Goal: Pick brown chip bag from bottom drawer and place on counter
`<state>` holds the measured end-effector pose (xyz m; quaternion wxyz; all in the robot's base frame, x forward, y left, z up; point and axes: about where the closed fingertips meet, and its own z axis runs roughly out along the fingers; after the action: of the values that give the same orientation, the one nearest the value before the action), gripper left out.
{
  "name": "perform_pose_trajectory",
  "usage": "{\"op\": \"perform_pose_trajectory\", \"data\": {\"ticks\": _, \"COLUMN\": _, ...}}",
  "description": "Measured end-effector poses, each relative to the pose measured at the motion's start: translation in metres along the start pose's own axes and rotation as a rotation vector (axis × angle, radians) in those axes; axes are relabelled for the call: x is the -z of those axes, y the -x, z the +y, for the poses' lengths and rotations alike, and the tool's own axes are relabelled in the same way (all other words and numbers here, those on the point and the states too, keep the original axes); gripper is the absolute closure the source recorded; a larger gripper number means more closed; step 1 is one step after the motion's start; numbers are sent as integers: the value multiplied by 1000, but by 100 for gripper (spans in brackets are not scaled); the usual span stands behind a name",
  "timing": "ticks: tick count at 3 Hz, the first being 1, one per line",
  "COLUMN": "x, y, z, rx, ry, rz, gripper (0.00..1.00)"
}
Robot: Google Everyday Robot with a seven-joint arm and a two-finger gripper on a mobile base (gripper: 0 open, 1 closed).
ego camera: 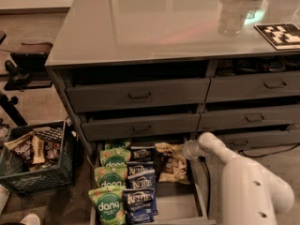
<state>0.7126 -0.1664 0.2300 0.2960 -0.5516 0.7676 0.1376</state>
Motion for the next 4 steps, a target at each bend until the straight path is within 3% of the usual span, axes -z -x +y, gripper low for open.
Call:
{"op": "perform_pose_trajectory", "data": {"ticks": 2, "x": 99, "y": 51, "z": 12, "rx": 24, "ry": 0, "rz": -131, "gripper": 100}}
{"op": "perform_pose_trajectory", "data": {"ticks": 4, "x": 172, "y": 102, "z": 33, "rx": -1, "ry": 75, "rz": -198, "gripper": 100}}
